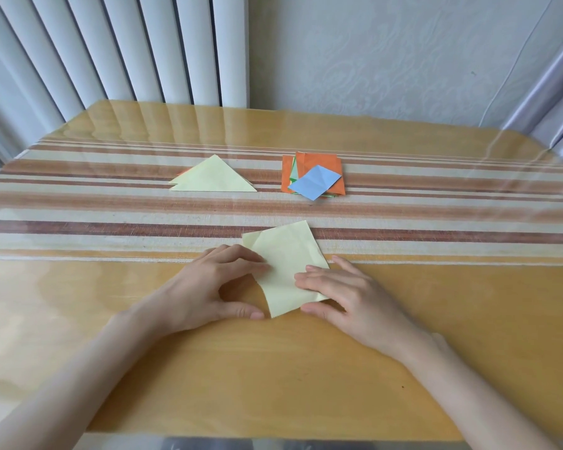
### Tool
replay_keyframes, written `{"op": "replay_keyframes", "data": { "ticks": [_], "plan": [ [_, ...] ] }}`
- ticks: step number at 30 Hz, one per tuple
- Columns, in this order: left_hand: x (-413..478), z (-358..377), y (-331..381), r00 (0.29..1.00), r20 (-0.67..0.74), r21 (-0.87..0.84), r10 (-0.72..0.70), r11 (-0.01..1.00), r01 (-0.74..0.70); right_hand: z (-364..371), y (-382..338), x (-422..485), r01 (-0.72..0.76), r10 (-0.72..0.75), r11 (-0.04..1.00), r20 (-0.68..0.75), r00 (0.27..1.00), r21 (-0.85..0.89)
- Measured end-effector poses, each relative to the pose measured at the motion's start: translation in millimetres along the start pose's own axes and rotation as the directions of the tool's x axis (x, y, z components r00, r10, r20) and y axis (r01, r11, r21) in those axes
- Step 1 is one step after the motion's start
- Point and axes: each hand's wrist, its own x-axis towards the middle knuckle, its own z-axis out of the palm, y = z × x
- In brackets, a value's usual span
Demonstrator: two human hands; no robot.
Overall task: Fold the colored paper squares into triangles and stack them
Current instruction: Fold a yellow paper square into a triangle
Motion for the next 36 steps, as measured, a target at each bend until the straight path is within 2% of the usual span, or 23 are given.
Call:
{"op": "replay_keyframes", "data": {
  "ticks": [5, 8, 12, 17, 20, 26, 32, 34, 36],
  "plan": [
    [6.8, 4.5, 3.7, 0.988, -0.15, -0.023, 0.031, 0.999, -0.034, -7.3, -1.3, 0.2, -0.102, 0.097, 0.973, 0.034, 0.995, 0.205],
    [15.8, 6.8, 8.5, 0.977, -0.207, -0.066, -0.048, 0.997, 0.035, -12.2, -5.1, 2.4, -0.136, 0.147, 0.949, -0.02, 0.989, 0.284],
    [23.7, 9.8, 12.5, 0.953, -0.251, -0.173, -0.17, 0.976, 0.129, -13.7, -10.9, 6.9, -0.183, 0.217, 0.962, -0.16, 0.963, 0.203],
    [23.7, 10.1, 13.3, 0.934, -0.288, -0.218, -0.209, 0.965, 0.149, -14.7, -7.7, 7.8, -0.3, 0.344, 0.93, -0.217, 0.913, 0.214],
    [24.7, 9.3, 12.2, 0.922, -0.293, -0.251, -0.255, 0.951, 0.183, -13.7, -5.7, 6.3, -0.383, 0.439, 0.885, -0.204, 0.875, 0.264],
    [25.6, 10.3, 8.5, 0.92, -0.301, -0.229, -0.251, 0.955, 0.186, -13.4, -4.8, 6.3, -0.485, 0.523, 0.84, -0.125, 0.843, 0.243],
    [21.7, 6.1, 6.5, 0.939, -0.283, -0.169, -0.195, 0.974, 0.151, -20.1, -3.9, 6.9, -0.424, 0.457, 0.872, -0.096, 0.884, 0.246],
    [16.3, 4.0, 5.9, 0.953, -0.263, -0.117, -0.151, 0.985, 0.124, -25.6, -2.2, 4.9, -0.451, 0.485, 0.846, -0.056, 0.873, 0.286],
    [10.3, 4.6, 6.7, 0.971, -0.222, -0.096, -0.093, 0.993, 0.073, -30.6, -2.8, 1.5, -0.522, 0.54, 0.784, 0.045, 0.84, 0.336]
  ]
}}
